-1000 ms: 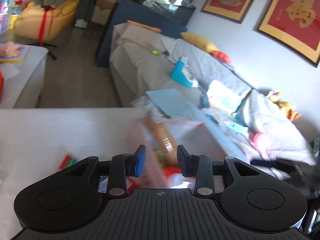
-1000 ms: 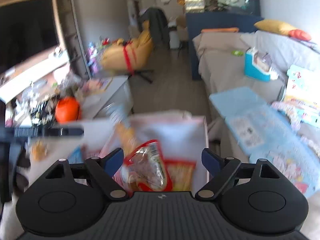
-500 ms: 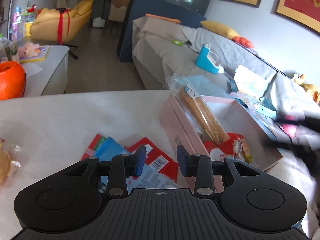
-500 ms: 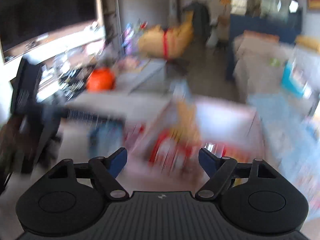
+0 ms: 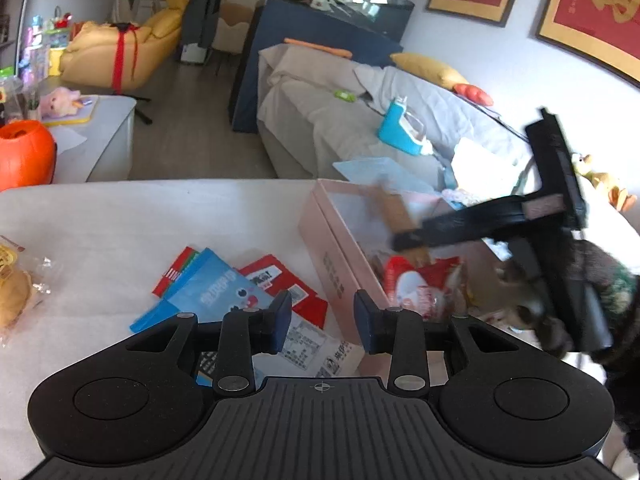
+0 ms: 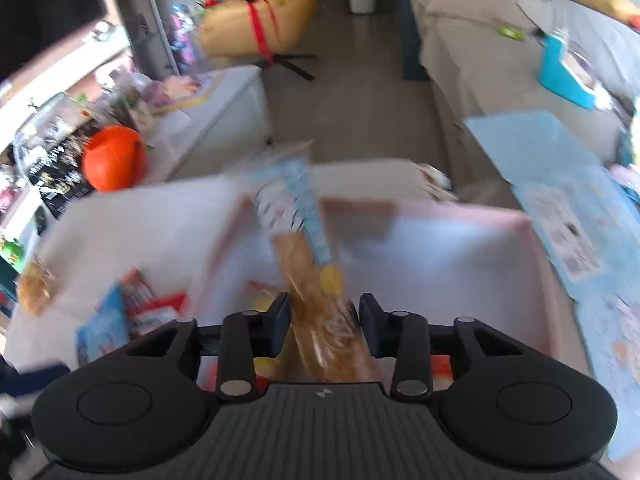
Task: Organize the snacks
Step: 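Release the jerky bag into the pink box while the left drops the bread-stick bag in, then move both grippers back over the red strip packets on the table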
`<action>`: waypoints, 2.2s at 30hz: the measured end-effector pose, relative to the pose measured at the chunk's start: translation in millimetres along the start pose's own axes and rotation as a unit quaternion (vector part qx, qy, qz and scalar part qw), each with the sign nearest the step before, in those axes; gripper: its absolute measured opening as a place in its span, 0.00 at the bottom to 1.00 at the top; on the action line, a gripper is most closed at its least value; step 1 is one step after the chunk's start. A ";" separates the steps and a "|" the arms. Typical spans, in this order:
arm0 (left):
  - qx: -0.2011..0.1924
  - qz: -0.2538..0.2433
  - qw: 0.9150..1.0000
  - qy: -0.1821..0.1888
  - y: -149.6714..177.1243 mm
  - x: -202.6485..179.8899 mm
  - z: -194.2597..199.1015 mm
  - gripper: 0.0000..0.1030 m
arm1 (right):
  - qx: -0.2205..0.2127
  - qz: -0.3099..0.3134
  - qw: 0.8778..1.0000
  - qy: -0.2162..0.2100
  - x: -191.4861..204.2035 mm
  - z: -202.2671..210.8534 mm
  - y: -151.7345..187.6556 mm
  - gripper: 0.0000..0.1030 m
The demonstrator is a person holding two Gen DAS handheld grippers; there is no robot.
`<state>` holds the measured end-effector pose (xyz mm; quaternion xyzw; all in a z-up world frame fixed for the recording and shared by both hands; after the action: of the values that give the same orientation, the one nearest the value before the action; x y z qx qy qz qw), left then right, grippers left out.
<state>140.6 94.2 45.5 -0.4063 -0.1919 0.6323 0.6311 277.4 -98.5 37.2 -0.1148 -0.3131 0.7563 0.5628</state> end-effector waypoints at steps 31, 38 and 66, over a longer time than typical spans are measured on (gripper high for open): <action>0.013 -0.039 0.998 -0.056 -3.0 2.1 -24.3 0.37 | -0.008 0.092 0.990 -0.107 37.6 102.7 119.3 0.62; 0.048 -0.106 0.991 -0.065 0.9 -7.2 -60.6 0.32 | -0.003 0.030 0.992 -0.126 27.6 60.5 101.7 0.62; 0.065 -0.093 0.991 -0.076 -21.2 19.7 -111.9 0.27 | -0.013 0.117 0.988 -0.097 88.0 41.5 126.1 0.64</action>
<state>241.3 85.5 -10.5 -0.2959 -0.2351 0.6106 0.6959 127.3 -53.1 9.2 -0.0836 -0.3607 0.8202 0.4360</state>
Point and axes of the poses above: each gripper's, at about its wrist camera, not at the fingertips, and z roughly against the way its jaws point, x to its left, y to its underside, the point moved 5 cm from there along -z, roughly the way its jaws point, and after that the axes turned 4 degrees about -y, right-handed, at the moved point
